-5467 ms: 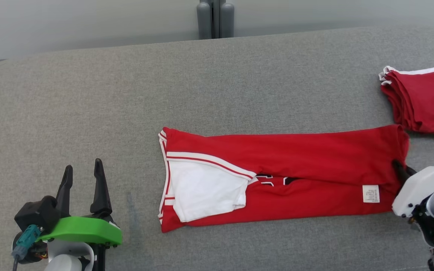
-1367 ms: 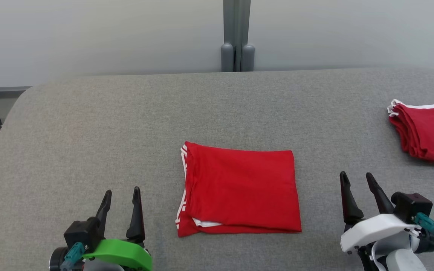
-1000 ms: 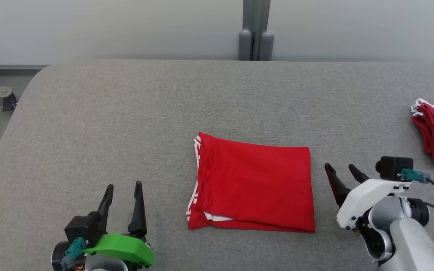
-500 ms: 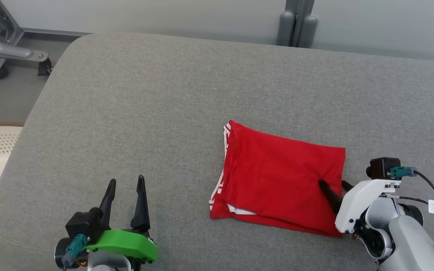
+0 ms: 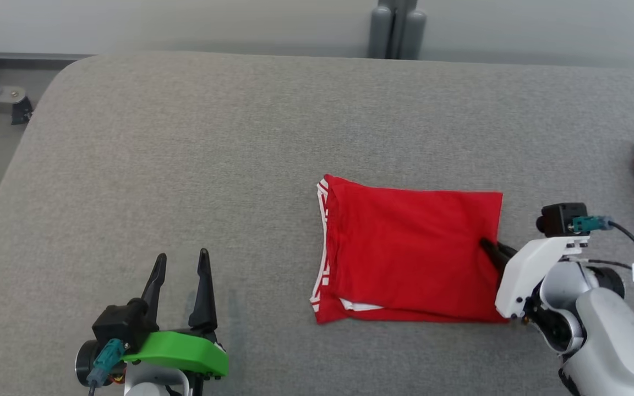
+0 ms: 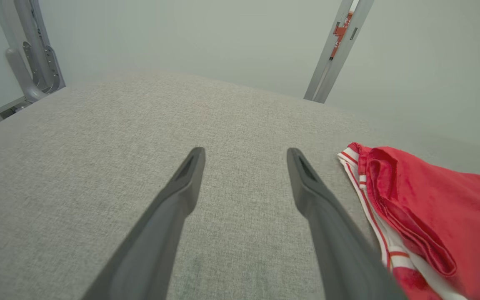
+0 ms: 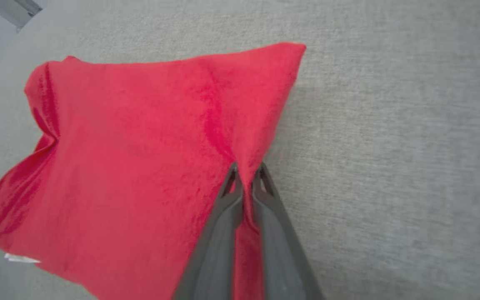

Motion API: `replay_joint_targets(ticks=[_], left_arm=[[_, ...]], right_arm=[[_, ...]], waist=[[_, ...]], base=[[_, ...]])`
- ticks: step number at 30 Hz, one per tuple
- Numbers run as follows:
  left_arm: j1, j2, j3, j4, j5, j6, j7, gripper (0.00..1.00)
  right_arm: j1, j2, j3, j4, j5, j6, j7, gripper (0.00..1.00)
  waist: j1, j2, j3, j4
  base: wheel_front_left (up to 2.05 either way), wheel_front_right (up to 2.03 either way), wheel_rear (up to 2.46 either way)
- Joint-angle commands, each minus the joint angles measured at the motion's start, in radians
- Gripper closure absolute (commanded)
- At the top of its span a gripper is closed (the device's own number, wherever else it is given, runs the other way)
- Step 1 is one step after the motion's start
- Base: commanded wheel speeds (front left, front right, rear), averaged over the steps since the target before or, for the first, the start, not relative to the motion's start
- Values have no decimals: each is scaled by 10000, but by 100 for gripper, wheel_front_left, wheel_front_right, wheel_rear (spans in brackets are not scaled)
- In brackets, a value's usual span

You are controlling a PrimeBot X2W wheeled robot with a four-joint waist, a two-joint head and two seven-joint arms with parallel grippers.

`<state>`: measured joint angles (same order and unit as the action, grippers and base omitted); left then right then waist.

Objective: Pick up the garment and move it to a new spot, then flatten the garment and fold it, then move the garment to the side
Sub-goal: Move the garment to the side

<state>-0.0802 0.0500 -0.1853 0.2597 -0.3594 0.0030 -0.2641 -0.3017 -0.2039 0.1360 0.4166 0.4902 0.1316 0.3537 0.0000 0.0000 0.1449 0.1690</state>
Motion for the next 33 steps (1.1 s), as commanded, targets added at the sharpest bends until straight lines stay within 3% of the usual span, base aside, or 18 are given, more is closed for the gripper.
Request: replay_joint_targets(ticks=[1, 8, 13, 17, 24, 33], left_arm=[[-162, 15, 53, -54, 92, -15, 1, 0], [-496, 47, 194, -136, 441, -146, 3, 0], [-847, 228, 361, -122, 744, -261, 3, 0], [-1047, 274, 405, -99, 892, -311, 1, 0], [-1005, 205, 427, -16, 901, -354, 3, 0], [-704, 58, 544, -81, 637, -309, 3, 0]], right_arm=[[-202, -308, -56, -108, 30, -17, -34, 100], [-581, -1147, -175, -605, -218, -14, 57, 100], [-813, -1169, -231, -789, -254, -14, -159, 100], [-932, -1033, -150, -804, -240, -14, -401, 100], [-1188, -1087, -177, -858, -182, -14, -507, 100], [-2068, -1861, -724, -1139, -586, -12, 452, 100]], waist=[[0, 0, 162, -972], [0, 0, 640, -2903], [0, 0, 991, -4017], [0, 0, 1127, -4489], [0, 0, 1026, -4307], [0, 0, 468, -3101]], base=[[0, 0, 0], [0, 0, 0], [0, 0, 0], [0, 0, 0], [0, 0, 0], [0, 0, 0]])
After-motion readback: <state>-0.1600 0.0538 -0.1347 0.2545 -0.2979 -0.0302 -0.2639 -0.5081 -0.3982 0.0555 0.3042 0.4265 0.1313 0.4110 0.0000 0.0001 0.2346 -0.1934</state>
